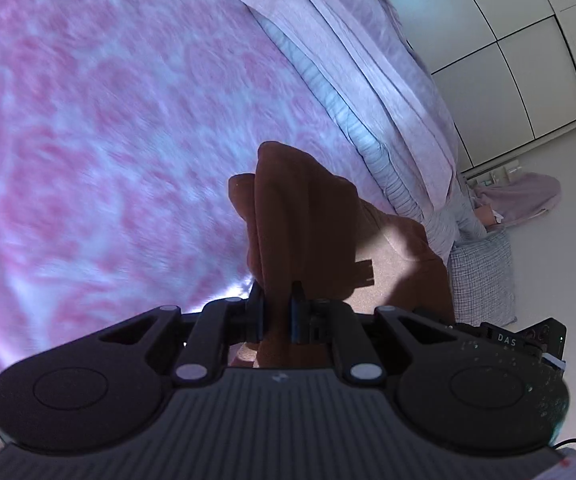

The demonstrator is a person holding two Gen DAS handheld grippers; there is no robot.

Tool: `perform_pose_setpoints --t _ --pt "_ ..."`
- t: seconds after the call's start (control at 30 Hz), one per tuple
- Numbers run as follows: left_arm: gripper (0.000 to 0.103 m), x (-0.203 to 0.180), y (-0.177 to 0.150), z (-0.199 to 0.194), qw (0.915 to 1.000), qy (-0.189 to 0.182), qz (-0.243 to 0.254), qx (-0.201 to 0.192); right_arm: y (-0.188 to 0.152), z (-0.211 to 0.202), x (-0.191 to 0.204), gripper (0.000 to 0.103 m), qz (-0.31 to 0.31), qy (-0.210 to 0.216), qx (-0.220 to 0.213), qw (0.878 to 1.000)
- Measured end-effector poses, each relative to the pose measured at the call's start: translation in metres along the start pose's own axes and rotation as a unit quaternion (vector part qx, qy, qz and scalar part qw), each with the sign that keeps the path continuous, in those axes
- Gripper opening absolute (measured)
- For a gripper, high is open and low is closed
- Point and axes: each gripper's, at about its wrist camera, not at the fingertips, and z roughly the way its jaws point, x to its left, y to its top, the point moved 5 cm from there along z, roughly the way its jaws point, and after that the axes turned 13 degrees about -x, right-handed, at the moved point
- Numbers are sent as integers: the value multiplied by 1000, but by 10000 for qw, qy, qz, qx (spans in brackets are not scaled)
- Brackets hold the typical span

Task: Fold large clothes
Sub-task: 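Carry the folded brown shirt with both grippers to the clothes stack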

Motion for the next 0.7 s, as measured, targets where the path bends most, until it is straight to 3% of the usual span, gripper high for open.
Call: perform_pose_setpoints --t 0.17,0.33,0.47,0.7 --pt "8 26 58 -97 9986 360 317 -202 -49 28 92 21 85 263 129 9995" --pt "8 59 109 -167 9952 636 108 -737 -69 70 171 21 -129 549 529 9970" --pt "8 83 142 -198 9905 849 -178 -1070 -65 103 227 21 -508 862 743 9922" --pt "8 95 212 -211 9804 1145 -331 -1571 -41 172 293 21 -848 1197 1051 9836"
